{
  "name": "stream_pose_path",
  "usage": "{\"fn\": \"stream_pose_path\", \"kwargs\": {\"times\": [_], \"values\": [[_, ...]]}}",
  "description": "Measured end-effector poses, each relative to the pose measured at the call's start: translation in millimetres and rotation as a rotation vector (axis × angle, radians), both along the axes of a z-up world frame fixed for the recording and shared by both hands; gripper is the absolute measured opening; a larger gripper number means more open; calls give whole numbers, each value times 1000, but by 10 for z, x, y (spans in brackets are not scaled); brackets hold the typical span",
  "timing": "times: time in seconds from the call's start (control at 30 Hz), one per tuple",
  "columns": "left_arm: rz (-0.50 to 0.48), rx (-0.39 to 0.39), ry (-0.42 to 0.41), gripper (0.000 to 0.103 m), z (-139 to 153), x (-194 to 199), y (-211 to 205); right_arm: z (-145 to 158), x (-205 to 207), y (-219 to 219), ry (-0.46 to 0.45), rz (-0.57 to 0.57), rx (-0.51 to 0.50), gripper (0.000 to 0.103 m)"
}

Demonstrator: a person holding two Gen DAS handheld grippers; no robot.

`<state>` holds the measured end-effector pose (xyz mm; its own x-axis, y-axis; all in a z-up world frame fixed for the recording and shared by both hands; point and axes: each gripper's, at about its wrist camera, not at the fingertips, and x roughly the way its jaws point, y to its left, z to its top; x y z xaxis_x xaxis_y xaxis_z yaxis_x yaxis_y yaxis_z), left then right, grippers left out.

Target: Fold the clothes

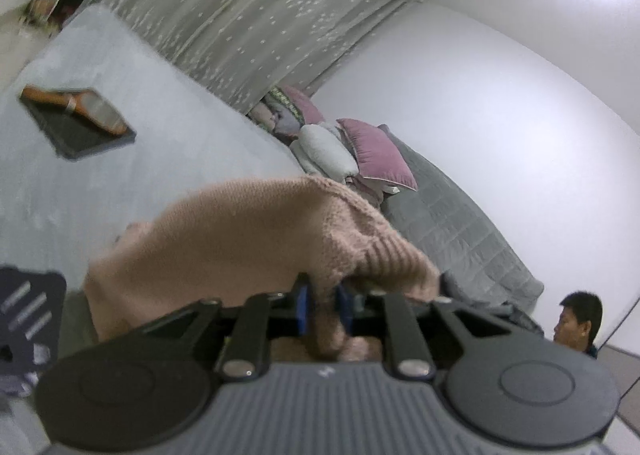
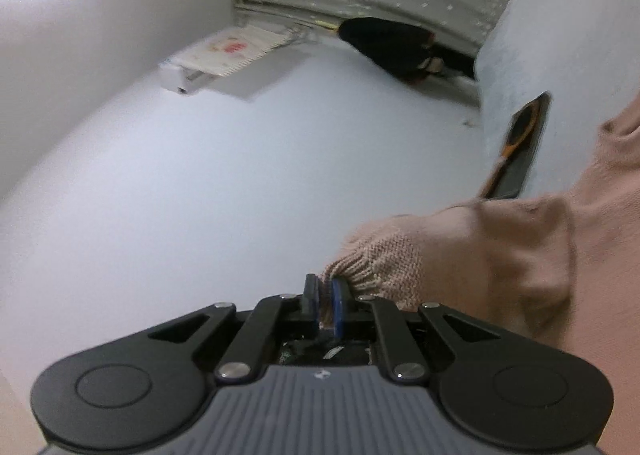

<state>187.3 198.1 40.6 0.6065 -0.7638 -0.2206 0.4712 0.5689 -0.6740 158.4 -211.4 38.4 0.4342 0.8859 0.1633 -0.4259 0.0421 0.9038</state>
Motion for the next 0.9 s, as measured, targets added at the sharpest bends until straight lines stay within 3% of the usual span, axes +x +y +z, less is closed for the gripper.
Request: {"fn": "stream_pose_path", "kwargs": {"times": [0.07, 0.2, 0.37, 0.53, 0.6, 0.77, 0.9], "values": [[8, 30, -34, 39, 127, -100, 0, 25, -4, -26, 3, 14, 43, 10], [7, 33, -106, 44, 421, -338, 60, 124, -11, -21, -10, 23, 81, 10], [5, 34, -211, 71, 652, -574, 96, 241, -65, -2, -27, 60, 110, 10], [-53, 44, -203, 72, 530, -581, -76, 290, -92, 40, -27, 92, 98, 10], [-81, -6, -180, 68, 418, -541, -133, 282, -93, 31, -21, 94, 97, 10], [-182, -215, -61, 12, 73, -341, -202, 215, -61, -69, 13, 80, 119, 10], [-231, -342, -37, 10, -52, -279, -211, 148, -49, -202, 31, 18, 106, 10]]}}
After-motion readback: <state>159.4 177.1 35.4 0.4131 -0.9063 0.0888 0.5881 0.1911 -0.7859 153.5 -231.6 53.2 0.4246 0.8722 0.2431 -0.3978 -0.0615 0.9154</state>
